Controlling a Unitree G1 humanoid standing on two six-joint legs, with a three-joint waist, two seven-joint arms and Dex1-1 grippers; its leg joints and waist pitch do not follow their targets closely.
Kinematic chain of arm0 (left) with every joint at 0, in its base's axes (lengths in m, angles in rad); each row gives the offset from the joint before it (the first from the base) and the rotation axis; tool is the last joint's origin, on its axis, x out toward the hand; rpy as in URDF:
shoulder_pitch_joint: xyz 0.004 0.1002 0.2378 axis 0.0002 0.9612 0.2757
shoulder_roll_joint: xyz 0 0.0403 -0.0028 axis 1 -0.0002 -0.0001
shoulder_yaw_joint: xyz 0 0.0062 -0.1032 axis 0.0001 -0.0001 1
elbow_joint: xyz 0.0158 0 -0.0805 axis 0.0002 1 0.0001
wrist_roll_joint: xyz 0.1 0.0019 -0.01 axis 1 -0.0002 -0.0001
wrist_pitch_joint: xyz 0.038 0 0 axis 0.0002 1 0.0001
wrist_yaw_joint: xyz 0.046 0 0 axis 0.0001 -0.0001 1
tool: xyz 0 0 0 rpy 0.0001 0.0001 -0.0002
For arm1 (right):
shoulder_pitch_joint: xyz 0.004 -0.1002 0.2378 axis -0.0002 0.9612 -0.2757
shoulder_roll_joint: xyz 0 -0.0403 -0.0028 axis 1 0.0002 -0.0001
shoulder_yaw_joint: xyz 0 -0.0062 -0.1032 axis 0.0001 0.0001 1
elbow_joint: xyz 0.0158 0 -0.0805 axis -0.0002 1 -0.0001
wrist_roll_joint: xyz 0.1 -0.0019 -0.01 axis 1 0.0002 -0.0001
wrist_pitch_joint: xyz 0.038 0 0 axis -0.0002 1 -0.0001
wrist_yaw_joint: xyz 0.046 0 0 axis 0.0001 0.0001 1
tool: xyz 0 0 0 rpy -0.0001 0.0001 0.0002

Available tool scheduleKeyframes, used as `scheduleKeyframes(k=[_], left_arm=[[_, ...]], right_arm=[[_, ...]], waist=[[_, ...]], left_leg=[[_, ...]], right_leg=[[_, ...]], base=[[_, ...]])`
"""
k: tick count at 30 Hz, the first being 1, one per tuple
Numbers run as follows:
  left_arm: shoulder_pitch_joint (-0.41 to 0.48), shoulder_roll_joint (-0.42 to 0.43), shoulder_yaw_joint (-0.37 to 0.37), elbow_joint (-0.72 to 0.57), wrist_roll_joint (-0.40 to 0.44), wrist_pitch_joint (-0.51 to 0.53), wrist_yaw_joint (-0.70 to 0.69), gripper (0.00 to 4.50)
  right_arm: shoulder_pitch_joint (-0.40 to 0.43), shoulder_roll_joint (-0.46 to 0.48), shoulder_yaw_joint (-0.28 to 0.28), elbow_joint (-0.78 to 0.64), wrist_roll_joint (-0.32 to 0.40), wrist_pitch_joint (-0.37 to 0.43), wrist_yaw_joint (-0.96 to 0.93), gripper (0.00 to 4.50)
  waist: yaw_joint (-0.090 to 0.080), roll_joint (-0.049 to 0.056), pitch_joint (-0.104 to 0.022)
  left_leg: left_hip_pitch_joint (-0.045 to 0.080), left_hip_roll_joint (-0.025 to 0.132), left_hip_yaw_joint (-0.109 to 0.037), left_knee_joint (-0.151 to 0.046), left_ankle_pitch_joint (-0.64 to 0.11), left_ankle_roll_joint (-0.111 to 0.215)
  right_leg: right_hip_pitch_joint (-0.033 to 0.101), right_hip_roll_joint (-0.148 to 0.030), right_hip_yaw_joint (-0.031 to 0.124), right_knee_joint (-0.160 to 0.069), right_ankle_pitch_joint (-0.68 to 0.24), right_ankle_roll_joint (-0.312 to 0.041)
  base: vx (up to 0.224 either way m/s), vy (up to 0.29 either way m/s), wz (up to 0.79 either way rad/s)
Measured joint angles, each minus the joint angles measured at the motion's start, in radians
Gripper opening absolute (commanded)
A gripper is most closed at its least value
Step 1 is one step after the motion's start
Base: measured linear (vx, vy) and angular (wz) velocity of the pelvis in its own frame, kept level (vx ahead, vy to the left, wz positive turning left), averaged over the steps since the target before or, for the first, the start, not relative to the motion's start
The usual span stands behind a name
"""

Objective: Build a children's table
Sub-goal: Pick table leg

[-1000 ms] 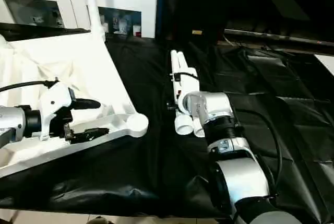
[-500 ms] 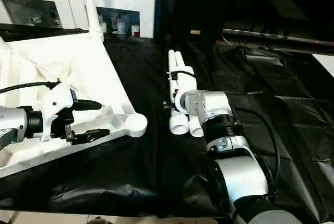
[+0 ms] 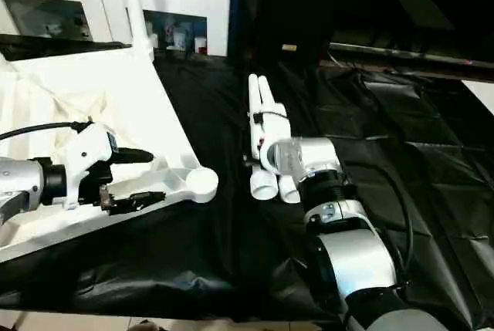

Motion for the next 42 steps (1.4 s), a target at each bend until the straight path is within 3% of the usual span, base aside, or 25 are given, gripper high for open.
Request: scheduleKeyframes(k=[12,14,25,29,34,36,42], left_arm=[[-0.01,-0.001,0.0,0.0,-0.003,0.001,-0.001,4.35],[-0.01,-0.001,0.0,0.001,-0.002,0.0,-0.001,4.35],[-0.046,-0.02,-0.002,0.029,0.02,-0.044,0.019,4.35],[-0.108,-0.1,-0.017,0.09,0.038,-0.067,0.071,4.42],[-0.179,-0.265,-0.024,0.182,0.035,-0.057,0.185,4.5],[-0.196,-0.285,-0.033,0.197,0.037,-0.046,0.212,4.5],[-0.258,-0.417,0.022,0.311,0.052,-0.104,0.38,4.5]], right_arm=[[-0.002,0.003,-0.01,0.04,0.001,-0.002,0.0,3.3],[-0.004,0.003,-0.016,0.046,0.001,-0.003,0.0,3.3],[-0.015,0.002,-0.055,0.079,0.018,-0.016,-0.007,2.32],[-0.016,0.001,-0.081,0.088,0.036,-0.024,-0.012,1.99],[-0.015,0.0,-0.119,0.088,0.062,-0.033,-0.008,1.9],[-0.015,0.0,-0.127,0.08,0.075,-0.044,-0.001,1.89],[0.058,0.0,-0.169,-0.082,0.141,-0.092,0.084,1.89]], waist=[[0.0,0.0,0.0],[0.001,0.0,0.0],[0.002,0.0,0.0],[0.009,0.001,0.0],[0.013,0.002,0.001],[0.013,0.003,0.002],[0.017,0.004,0.002]], left_leg=[[0.0,0.0,0.0,0.0,0.0,0.0],[0.0,0.0,0.0,0.0,0.0,0.0],[0.0,0.0,0.0,0.0,0.0,0.0],[0.0,0.0,0.0,0.0,0.001,-0.001],[-0.001,0.0,0.0,0.001,0.001,-0.002],[-0.001,0.0,0.0,0.0,0.001,-0.002],[-0.002,0.0,0.0,0.0,0.001,-0.002]], right_leg=[[0.0,0.0,0.0,0.0,0.0,0.0],[0.0,0.0,0.0,0.0,0.0,0.0],[0.0,0.0,0.0,0.0,0.001,-0.001],[0.001,0.0,0.0,0.0,0.002,-0.003],[0.0,0.0,0.0,0.0,0.003,-0.004],[0.0,0.0,0.0,0.0,0.003,-0.004],[0.0,0.0,0.0,-0.001,0.003,-0.004]], base=[[0.0,0.0,0.0],[0.0,0.0,0.0],[0.0,0.0,0.0],[0.0,0.0,0.0],[0.0,0.0,0.0],[0.0,0.0,0.0],[0.0,0.0,0.0]])
